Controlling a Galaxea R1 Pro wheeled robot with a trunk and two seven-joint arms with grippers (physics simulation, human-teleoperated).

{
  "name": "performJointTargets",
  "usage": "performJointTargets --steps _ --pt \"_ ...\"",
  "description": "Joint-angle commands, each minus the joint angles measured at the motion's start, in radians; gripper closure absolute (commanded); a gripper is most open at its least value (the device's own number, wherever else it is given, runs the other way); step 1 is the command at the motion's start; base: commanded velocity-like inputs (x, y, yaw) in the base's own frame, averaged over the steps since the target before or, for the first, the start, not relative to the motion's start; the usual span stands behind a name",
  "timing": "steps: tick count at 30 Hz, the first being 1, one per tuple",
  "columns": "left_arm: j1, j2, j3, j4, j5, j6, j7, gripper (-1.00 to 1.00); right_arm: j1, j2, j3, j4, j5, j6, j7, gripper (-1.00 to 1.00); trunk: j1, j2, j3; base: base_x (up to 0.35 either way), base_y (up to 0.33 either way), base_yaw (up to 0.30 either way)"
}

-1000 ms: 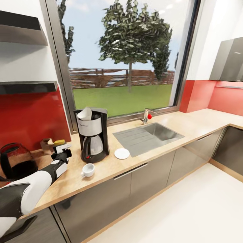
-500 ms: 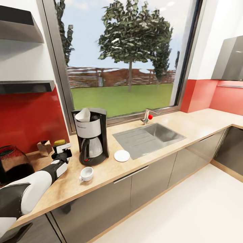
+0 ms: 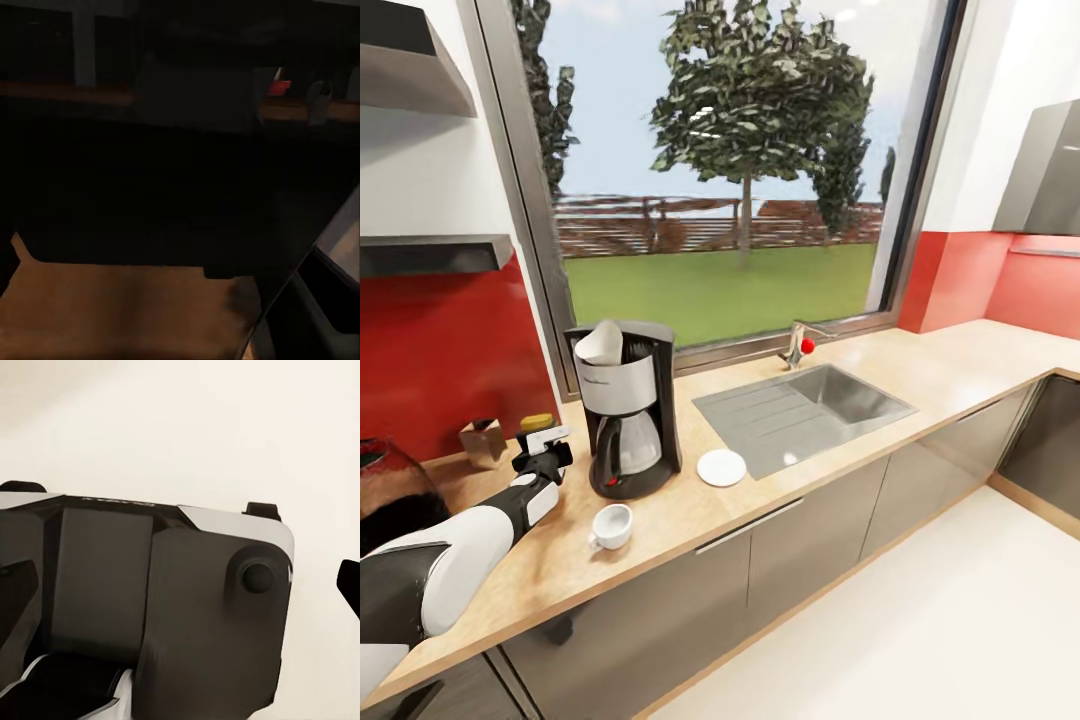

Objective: Set up a coffee station on the kitchen countertop: keep the coffee maker on the countertop, move the bottle of coffee from the kitchen shelf to the counter next to the coffee maker, place a paper coffee filter on top of the coffee maker, put the saucer next to the coffee maker with the coffee cup on the saucer, and place the electric kettle next to the coffee maker.

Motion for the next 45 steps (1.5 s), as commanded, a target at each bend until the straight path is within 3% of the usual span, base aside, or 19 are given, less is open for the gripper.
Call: performJointTargets --steps 1,12,45 --pt "-0.001 0.000 0.007 0.001 0.000 -0.004 -0.002 1.00 -0.002 0.000 0.002 0.002 0.002 -0.001 0.002 -1.00 0.001 -0.002 -0.002 0.000 0.000 0.000" --pt "-0.001 -0.001 0.007 0.001 0.001 -0.004 -0.002 1.00 -0.002 0.000 0.002 0.002 0.006 -0.001 0.002 -1.00 0.039 -0.072 -0.048 0.000 0.000 0.000" --pt "0.007 0.000 0.007 0.001 0.002 -0.004 0.002 1.00 -0.002 0.000 0.002 0.002 0.002 -0.001 0.002 -1.00 0.039 -0.072 -0.052 0.082 0.026 0.000"
